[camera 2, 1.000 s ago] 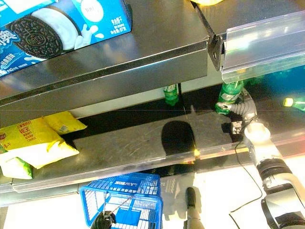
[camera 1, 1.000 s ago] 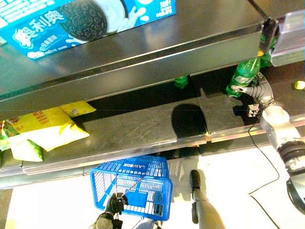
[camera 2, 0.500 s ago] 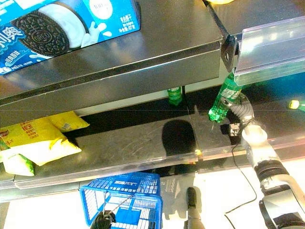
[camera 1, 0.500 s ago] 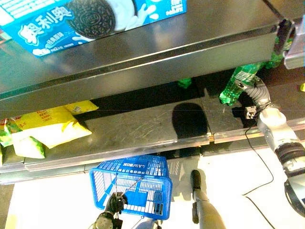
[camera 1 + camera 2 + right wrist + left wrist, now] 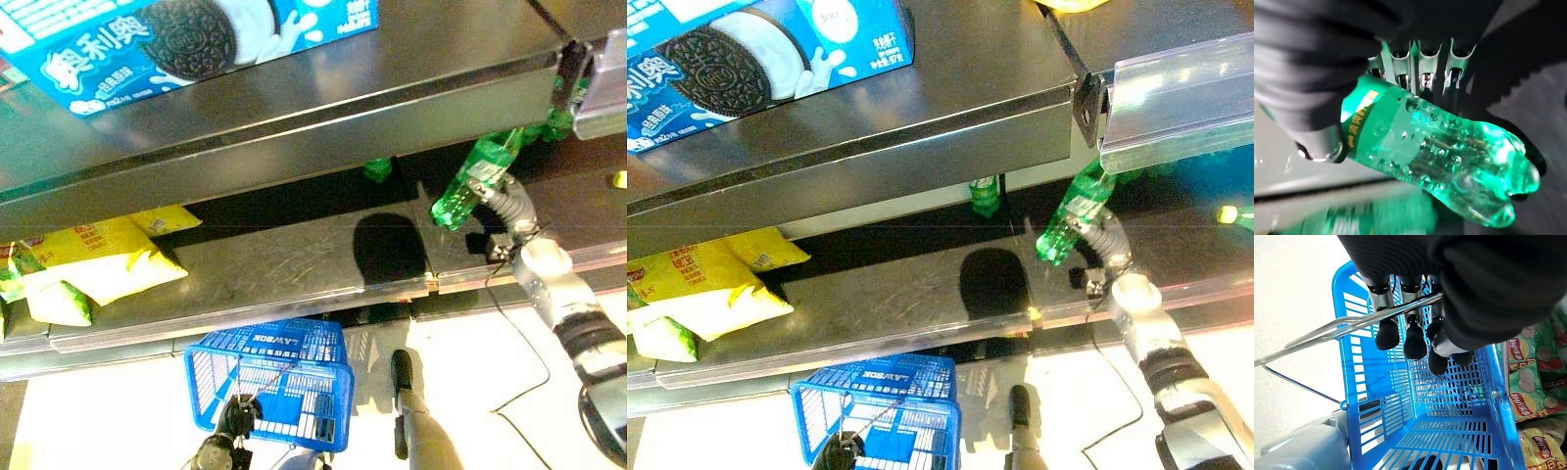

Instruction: Pick up the snacks into the basket

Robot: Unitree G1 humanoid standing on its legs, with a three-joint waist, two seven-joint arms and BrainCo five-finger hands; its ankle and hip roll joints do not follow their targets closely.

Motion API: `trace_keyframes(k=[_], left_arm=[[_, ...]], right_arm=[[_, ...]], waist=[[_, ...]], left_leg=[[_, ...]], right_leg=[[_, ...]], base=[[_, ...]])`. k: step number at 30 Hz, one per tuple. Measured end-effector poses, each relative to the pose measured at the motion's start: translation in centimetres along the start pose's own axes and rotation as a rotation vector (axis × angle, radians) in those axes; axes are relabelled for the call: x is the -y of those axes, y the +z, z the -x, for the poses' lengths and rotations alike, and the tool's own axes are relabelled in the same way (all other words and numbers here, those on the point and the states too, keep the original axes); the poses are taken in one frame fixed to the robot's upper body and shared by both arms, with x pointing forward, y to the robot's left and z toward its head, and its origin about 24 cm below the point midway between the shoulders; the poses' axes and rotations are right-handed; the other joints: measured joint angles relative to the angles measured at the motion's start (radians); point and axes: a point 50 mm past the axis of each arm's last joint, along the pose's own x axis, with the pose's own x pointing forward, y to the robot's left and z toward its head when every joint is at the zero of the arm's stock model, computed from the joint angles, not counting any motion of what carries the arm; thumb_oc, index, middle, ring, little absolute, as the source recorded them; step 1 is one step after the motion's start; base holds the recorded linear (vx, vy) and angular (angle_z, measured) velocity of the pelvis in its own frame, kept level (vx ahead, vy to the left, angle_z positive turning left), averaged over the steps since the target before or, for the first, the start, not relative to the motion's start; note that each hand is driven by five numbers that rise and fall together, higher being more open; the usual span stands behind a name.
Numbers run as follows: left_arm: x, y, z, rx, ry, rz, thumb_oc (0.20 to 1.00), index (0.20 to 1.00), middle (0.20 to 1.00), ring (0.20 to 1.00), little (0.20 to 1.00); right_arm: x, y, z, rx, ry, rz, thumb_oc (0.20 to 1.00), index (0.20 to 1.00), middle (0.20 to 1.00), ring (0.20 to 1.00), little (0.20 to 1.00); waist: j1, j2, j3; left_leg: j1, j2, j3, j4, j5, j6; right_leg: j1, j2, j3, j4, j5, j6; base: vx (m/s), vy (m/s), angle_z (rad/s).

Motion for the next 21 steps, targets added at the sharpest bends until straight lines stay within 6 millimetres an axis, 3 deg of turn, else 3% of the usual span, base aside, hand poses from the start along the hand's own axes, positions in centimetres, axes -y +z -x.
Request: trace_keyframes(k=[8,21], left_arm=[[-0.8,0.9,-0.5,0.017,0.039,0.010,0.200,0.200,0.200,0.200,0.200],[-0.8,2.9,-1.1,0.066,0.036,-0.025,0.200,0.200,0.200,0.200,0.200]], right_arm=[[-3.5,-3.1,4.2,-0.059,0.170,-0.227,0.200,0.200,0.200,0.200,0.200],[-5.6,-1.6,6.1,-0.001,0.347,-0.313,0.200,0.200,0.200,0.200,0.200]], waist=[[-0.006,-0.040,0.021],[-0.019,-0.088,0.021]], left_leg=[[0.011,-0.001,-0.001,0.001,0.000,0.000],[0.017,-0.001,0.000,0.003,0.000,0.000]], right_leg=[[0.012,-0.001,0.000,-0.001,0.000,0.000],[0.018,-0.001,0.001,0.000,0.000,0.000]], base=[[0.00,0.000,0.00],[0.00,0.000,0.00]])
